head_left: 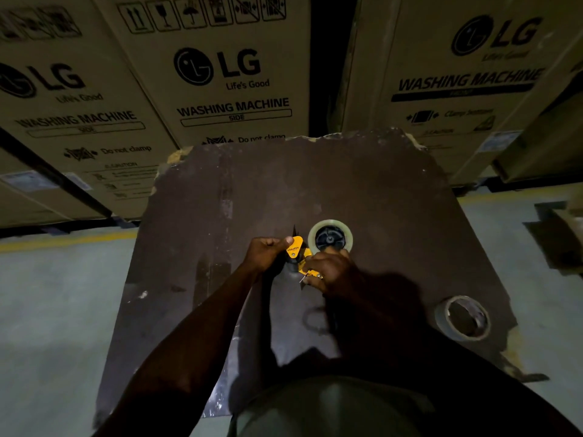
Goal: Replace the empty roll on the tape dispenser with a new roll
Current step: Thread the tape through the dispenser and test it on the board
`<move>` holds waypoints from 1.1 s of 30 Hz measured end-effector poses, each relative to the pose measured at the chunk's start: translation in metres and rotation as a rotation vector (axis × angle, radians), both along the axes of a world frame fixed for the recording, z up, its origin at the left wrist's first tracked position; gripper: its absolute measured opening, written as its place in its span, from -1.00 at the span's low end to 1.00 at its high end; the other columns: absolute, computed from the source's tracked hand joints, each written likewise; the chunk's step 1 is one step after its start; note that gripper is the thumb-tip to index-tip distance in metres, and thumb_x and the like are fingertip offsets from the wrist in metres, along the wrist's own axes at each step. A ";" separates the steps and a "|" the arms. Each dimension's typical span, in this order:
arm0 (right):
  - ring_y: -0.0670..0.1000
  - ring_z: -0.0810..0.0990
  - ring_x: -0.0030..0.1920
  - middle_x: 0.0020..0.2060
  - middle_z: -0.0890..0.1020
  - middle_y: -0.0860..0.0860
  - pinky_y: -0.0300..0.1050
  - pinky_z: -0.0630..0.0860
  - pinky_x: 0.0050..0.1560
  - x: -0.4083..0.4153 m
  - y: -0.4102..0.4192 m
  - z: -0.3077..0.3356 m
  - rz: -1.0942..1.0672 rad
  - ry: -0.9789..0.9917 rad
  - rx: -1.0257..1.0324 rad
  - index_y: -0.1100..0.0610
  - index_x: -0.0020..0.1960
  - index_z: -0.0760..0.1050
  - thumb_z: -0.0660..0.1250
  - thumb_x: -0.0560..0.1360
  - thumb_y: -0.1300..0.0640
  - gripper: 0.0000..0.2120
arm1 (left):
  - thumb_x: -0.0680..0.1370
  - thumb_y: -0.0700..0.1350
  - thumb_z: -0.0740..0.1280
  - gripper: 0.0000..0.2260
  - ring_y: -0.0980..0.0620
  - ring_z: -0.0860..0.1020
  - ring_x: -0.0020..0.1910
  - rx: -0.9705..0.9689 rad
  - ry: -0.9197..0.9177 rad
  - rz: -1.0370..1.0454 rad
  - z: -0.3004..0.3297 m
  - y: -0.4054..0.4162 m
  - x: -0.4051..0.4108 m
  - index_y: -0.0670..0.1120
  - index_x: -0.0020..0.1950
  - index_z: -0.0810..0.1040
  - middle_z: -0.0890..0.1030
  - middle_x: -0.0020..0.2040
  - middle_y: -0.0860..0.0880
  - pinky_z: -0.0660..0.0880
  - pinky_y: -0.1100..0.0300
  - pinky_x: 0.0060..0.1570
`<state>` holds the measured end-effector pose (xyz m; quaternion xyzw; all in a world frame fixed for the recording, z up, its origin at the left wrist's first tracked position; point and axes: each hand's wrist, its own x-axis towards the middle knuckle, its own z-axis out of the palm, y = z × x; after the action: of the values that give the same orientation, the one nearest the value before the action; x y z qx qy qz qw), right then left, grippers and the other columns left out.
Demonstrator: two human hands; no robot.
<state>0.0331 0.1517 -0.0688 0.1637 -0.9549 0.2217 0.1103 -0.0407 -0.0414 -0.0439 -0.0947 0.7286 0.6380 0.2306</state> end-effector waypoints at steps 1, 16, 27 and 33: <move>0.05 0.61 -0.11 -0.08 0.72 -0.13 -0.04 0.38 -0.11 0.000 0.000 -0.001 -0.003 0.000 -0.011 -0.06 -0.05 0.68 0.33 0.44 -0.23 -0.70 | 0.52 -0.03 0.46 -0.62 0.00 0.47 -0.46 -0.003 0.002 0.002 0.000 0.000 0.000 -0.40 -0.14 0.63 0.62 -0.33 -0.25 0.37 0.25 -0.47; 0.06 0.59 -0.12 -0.19 0.69 -0.07 -0.05 0.32 -0.09 -0.006 -0.017 -0.009 -0.119 -0.094 0.064 -0.03 -0.14 0.66 0.33 0.51 -0.12 -0.79 | 0.48 0.03 0.49 -0.60 -0.12 0.52 -0.27 -0.013 0.010 0.029 -0.002 -0.001 0.000 -0.35 -0.15 0.66 0.64 -0.13 -0.46 0.44 0.13 -0.29; 0.17 0.59 -0.14 -0.19 0.66 0.06 0.07 0.44 -0.17 0.004 -0.034 0.013 -0.324 -0.154 0.097 0.05 -0.11 0.64 0.46 0.40 -0.01 -0.85 | 0.53 -0.11 0.45 -0.73 0.10 0.53 -0.56 0.053 -0.005 0.094 0.002 0.006 0.006 -0.33 -0.19 0.64 0.64 -0.47 -0.06 0.43 0.30 -0.52; 0.18 0.60 -0.05 -0.04 0.62 0.13 0.02 0.47 -0.07 0.042 0.003 0.027 -0.528 -0.320 -0.020 0.10 0.03 0.56 0.12 0.52 -0.16 -0.61 | 0.51 -0.19 0.47 -0.79 -0.02 0.70 -0.26 0.102 0.037 0.156 -0.002 0.009 0.009 -0.34 0.01 0.68 0.73 -0.15 -0.21 0.64 0.16 -0.23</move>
<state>0.0753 0.1545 -0.0422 -0.1283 -0.9675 0.2175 0.0137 -0.0319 -0.0324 -0.0459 -0.1275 0.6896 0.6920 0.1712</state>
